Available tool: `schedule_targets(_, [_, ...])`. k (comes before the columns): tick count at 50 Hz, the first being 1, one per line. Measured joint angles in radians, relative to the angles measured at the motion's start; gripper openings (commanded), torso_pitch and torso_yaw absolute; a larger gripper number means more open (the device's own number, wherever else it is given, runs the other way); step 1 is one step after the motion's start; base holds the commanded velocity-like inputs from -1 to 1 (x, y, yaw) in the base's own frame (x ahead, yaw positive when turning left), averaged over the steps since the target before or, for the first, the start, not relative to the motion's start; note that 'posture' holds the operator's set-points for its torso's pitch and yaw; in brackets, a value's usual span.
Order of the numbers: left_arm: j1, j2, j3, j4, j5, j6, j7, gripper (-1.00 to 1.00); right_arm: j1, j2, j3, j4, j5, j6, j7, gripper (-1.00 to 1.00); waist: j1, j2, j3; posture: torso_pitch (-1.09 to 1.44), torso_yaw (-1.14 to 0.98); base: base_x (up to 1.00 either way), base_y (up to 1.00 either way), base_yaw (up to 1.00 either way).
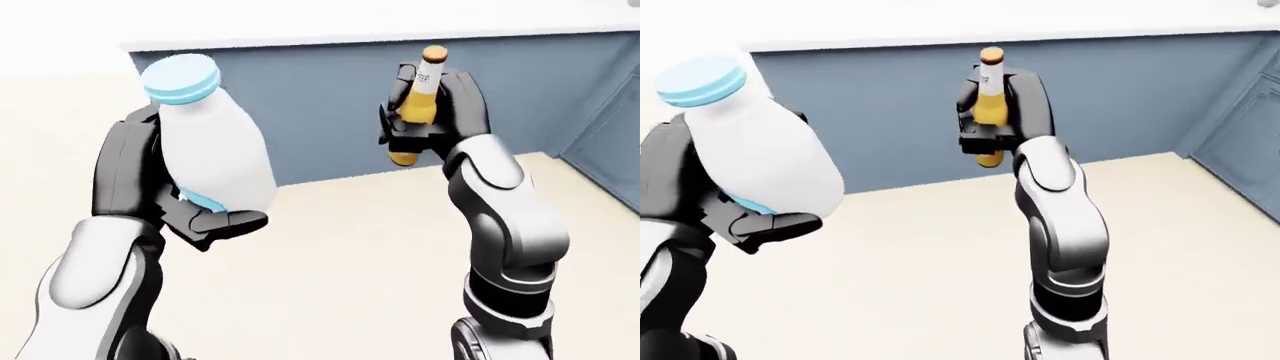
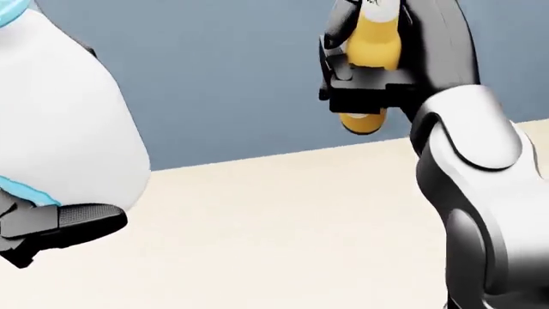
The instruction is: Move the drinks to the dining counter.
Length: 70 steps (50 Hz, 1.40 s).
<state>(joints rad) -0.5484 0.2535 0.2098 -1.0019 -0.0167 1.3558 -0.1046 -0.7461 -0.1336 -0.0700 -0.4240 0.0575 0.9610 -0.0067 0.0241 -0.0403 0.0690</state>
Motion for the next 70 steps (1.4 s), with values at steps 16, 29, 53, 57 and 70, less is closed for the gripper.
schedule_targets(16, [0.006,0.005,0.008,-0.016,0.005,-0.037,0.022,-1.00,-0.007,0.011,0.012,-0.021,0.018,-0.016,0.020,-1.00,-0.001,0.044,-0.033,0.00,0.00,0.23,0.05,0.31])
schedule_targets(29, [0.005,0.008,0.018,-0.030,0.004,-0.048,0.027,-1.00,-0.013,0.010,0.029,-0.028,0.030,-0.038,0.022,-1.00,0.000,0.019,-0.030,0.00,0.00,0.24,0.02,0.84])
schedule_targets(53, [-0.061,0.003,-0.039,0.001,0.026,-0.011,0.023,-1.00,-0.021,-0.030,-0.020,-0.099,0.060,0.021,-0.004,-1.00,-0.029,0.028,-0.021,0.00,0.00,0.22,0.00,0.00])
schedule_targets(57, [-0.081,0.010,-0.034,-0.005,0.025,-0.003,0.016,-1.00,-0.030,-0.036,-0.030,-0.125,0.073,0.036,-0.012,-1.00,-0.041,0.072,-0.018,0.00,0.00,0.29,0.00,0.00])
schedule_targets(70, [-0.125,0.036,-0.014,0.006,0.028,0.068,0.018,-1.00,-0.050,-0.047,-0.023,-0.149,0.136,0.119,-0.028,-1.00,-0.017,0.055,-0.014,0.00,0.00,0.11,0.00,0.00])
